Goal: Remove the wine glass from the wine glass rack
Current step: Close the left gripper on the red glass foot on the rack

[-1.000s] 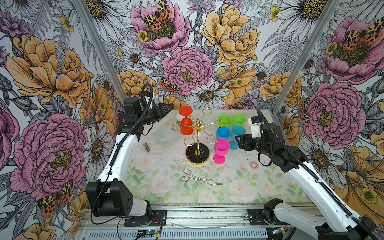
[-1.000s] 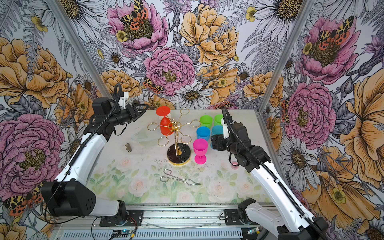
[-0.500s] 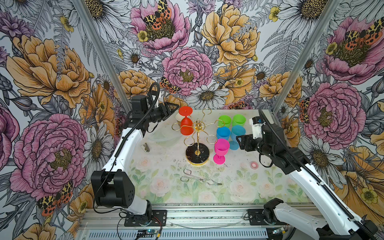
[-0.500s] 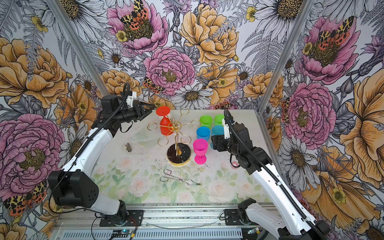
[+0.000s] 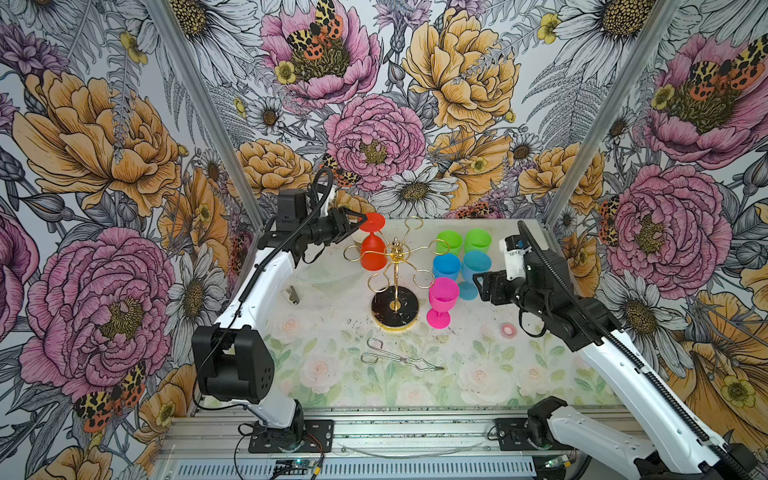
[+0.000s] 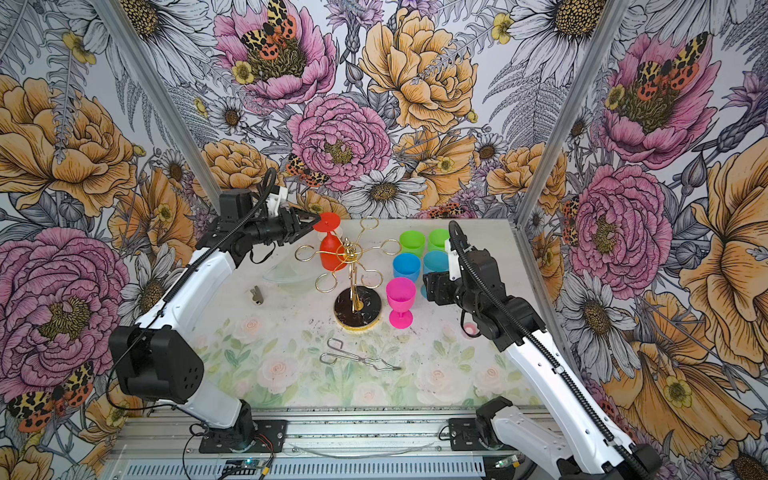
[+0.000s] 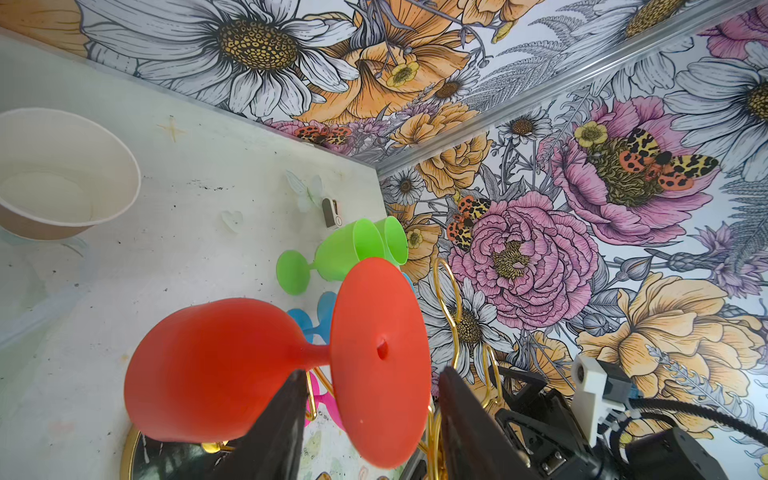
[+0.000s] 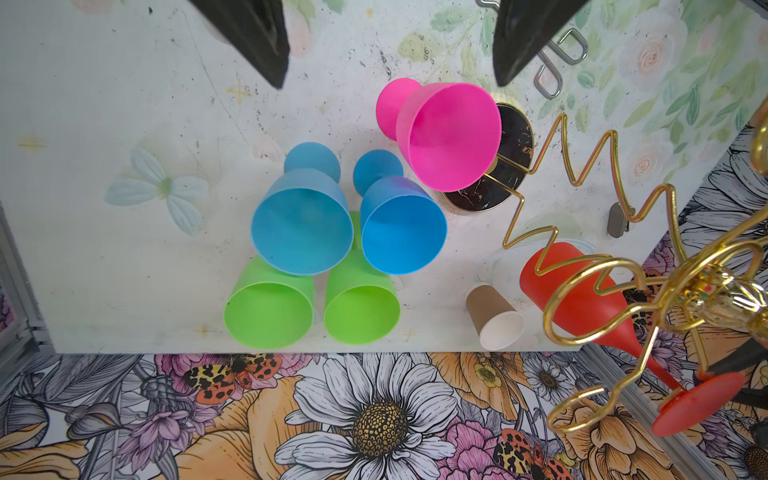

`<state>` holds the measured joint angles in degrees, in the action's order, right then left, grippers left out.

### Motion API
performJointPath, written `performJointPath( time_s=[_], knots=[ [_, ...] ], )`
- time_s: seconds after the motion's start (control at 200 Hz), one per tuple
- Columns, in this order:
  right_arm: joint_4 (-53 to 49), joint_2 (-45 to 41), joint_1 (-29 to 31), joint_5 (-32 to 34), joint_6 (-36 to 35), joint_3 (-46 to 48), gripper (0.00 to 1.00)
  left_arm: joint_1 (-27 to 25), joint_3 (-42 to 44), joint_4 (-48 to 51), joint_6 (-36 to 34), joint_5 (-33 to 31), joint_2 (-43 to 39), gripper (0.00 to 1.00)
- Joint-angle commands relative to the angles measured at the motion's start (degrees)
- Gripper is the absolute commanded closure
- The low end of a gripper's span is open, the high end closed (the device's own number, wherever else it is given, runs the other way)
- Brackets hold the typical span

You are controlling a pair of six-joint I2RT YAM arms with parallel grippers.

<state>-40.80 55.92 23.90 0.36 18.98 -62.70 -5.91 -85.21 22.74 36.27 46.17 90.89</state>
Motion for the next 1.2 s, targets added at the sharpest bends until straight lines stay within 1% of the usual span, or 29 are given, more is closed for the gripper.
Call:
performJointPath(
  time_s=[0.0,0.245,0.435,0.911,1.196],
  knots=[
    [1.8,-1.2,-0.4,1.0,-0.4,0.6,0.22,-0.6,-1.7,0.9,-1.6,0.8,0.3,0.5],
    [2.0,-1.3,-0.4,1.0,-0.2,0.7,0.22,-0.8,-1.9,1.7,-1.9,1.1,1.0,0.59],
    [2.1,-1.3,-0.4,1.0,-0.3,0.9,0.22,-0.8,-1.9,2.1,-2.1,1.0,1.3,0.64],
    [2.7,-1.4,-0.4,1.1,-0.1,1.3,0.22,-0.9,-3.0,2.2,-1.1,1.9,2.0,0.86],
    [2.9,-1.2,-0.4,1.1,-0.2,1.3,0.22,-0.9,-3.5,2.2,-0.3,2.1,1.7,0.93]
  ],
)
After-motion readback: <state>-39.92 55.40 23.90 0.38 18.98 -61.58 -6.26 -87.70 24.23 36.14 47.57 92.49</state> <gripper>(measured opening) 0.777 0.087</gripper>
